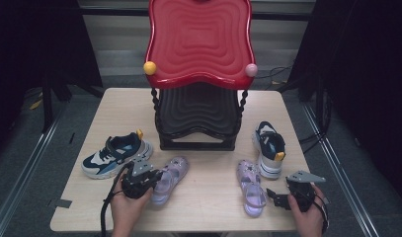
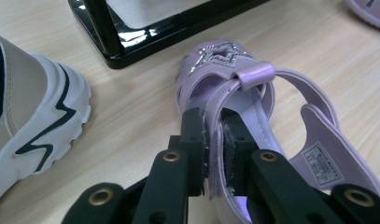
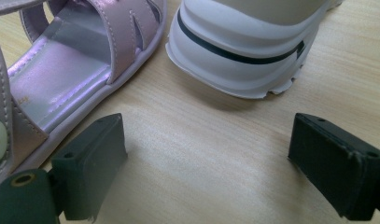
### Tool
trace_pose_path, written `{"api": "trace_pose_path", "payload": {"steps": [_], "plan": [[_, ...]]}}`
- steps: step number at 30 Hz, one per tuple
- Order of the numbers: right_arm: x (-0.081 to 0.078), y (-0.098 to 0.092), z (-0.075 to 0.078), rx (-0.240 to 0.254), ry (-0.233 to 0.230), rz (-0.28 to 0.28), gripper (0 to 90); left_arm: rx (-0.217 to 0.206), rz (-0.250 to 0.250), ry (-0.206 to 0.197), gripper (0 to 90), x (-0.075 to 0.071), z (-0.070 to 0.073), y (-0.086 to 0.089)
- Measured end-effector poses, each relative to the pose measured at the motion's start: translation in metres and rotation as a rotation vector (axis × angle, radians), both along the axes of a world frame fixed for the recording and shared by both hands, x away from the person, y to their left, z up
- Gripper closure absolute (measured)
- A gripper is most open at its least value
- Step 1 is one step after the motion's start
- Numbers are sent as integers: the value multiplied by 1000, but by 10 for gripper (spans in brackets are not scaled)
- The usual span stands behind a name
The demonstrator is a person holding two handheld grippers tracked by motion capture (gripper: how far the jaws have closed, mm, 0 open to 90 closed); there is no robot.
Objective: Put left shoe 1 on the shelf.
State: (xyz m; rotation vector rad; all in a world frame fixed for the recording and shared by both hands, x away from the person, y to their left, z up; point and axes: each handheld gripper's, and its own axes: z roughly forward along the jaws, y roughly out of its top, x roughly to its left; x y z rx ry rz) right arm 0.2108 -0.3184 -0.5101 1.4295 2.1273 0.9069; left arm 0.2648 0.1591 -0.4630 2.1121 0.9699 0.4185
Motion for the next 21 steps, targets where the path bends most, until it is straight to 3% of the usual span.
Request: {"api": "trace_pose_path", "payload": {"steps": [15,21], "plan": [[0,0,0,0,1,-1,104,-68,43,-38,816,-2,18,-3],[0,0,0,1,1,-1,104,-70,38,-53,816,-2,28,-5]]}}
